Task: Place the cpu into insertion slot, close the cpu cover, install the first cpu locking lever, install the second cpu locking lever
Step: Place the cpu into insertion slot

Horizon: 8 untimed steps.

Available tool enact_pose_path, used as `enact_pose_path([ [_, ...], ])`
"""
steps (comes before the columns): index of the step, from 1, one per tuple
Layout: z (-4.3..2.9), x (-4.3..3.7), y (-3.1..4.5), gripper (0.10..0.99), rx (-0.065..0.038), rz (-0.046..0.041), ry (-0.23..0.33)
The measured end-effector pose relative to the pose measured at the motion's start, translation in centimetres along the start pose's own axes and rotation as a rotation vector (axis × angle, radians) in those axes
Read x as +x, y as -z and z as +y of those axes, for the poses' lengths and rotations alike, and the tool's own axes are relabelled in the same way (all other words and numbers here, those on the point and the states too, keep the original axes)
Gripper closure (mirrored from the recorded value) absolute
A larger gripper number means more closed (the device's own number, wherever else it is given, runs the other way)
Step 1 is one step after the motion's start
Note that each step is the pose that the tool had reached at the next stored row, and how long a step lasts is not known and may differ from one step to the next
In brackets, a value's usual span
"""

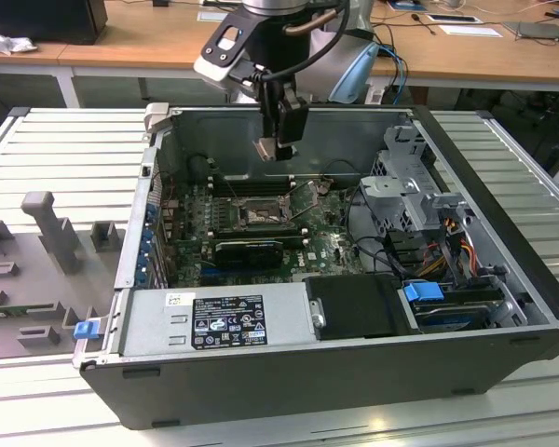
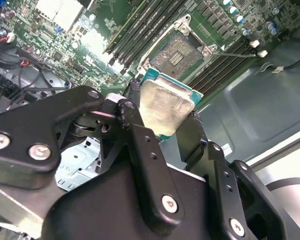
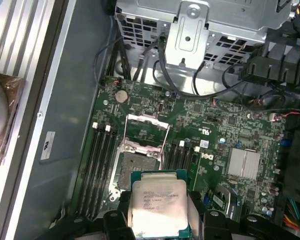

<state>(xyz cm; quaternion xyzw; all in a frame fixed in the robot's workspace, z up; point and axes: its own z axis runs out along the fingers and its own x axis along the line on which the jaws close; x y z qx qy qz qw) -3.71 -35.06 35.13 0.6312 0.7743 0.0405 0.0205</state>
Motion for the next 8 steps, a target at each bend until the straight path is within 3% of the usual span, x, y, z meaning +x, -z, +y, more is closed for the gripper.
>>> enact_pose_path([
  [8,0.00,0.00,-0.05,0.557,-0.001,-0.0051,-0.057],
])
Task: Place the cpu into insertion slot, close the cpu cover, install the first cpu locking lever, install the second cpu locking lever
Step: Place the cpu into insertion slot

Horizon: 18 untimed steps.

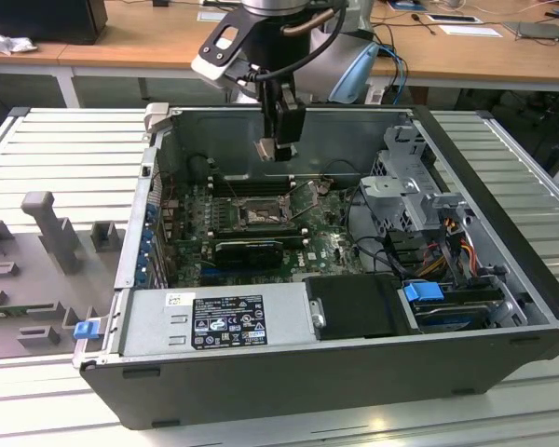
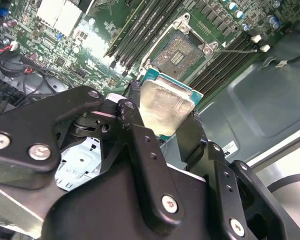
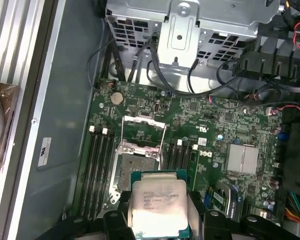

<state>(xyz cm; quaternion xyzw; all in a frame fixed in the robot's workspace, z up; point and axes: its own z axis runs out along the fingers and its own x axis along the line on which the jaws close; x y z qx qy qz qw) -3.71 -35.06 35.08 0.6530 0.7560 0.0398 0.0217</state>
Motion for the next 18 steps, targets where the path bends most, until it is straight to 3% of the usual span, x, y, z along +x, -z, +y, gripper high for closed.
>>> enact_pose_path([
  [5,-0.01,0.00,-0.08,0.557,-0.001,-0.0049,-0.057],
  [8,-0.02,0.00,-0.20,0.557,-0.002,-0.0106,-0.120],
  [18,-0.18,-0.02,-1.58,0.557,-0.001,-0.0117,-0.134],
])
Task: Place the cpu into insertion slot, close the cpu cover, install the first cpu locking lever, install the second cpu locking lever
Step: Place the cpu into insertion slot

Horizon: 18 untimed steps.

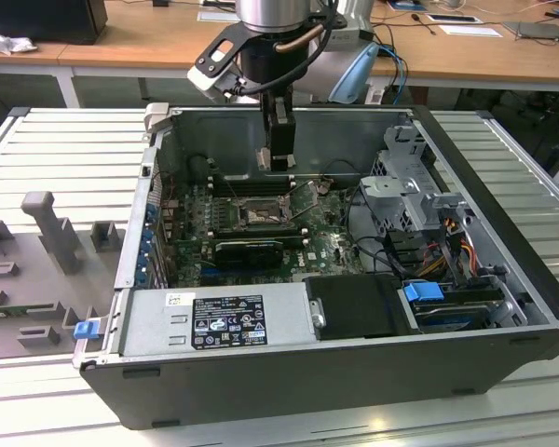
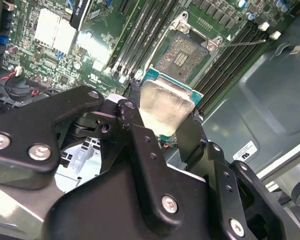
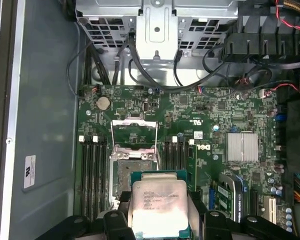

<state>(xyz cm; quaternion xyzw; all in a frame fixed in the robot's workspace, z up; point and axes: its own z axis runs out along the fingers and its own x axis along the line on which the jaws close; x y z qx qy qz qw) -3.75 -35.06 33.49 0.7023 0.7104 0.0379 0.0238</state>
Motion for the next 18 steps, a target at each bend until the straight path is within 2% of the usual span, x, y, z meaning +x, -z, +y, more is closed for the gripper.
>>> enact_pose_path([
  [6,-0.04,-0.01,-0.41,0.557,0.000,-0.0002,0.000],
  [18,-0.06,-0.01,-0.72,0.557,0.000,0.0000,0.000],
])
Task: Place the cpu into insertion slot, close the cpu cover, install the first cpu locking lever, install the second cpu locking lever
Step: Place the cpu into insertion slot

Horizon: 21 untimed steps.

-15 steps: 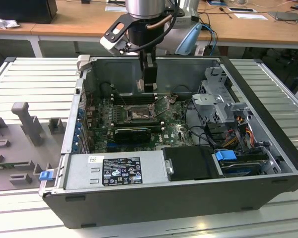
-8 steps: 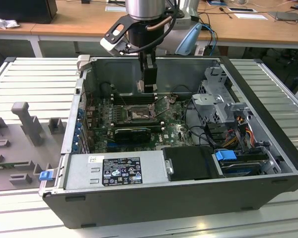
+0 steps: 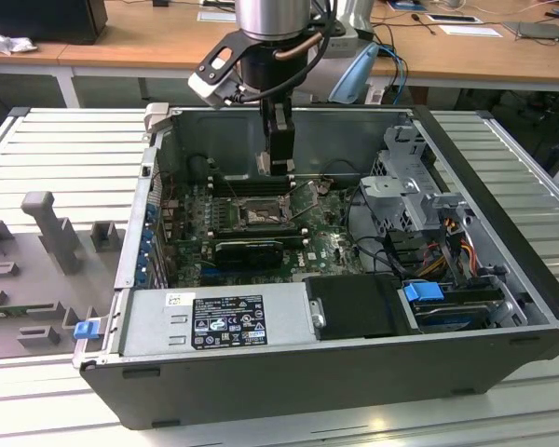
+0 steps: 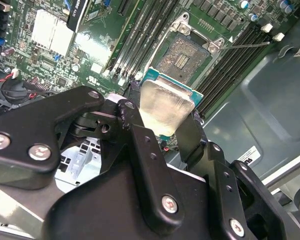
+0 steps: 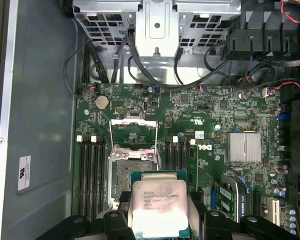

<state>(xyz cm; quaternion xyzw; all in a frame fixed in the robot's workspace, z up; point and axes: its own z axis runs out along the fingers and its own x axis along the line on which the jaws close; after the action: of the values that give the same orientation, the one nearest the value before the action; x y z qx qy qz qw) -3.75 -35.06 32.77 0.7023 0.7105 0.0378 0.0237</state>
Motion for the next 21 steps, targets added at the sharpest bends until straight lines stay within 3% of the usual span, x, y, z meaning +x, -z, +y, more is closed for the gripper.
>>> enact_pose_path([
  [21,-0.10,-0.02,-1.11,0.557,0.000,0.0000,0.000],
])
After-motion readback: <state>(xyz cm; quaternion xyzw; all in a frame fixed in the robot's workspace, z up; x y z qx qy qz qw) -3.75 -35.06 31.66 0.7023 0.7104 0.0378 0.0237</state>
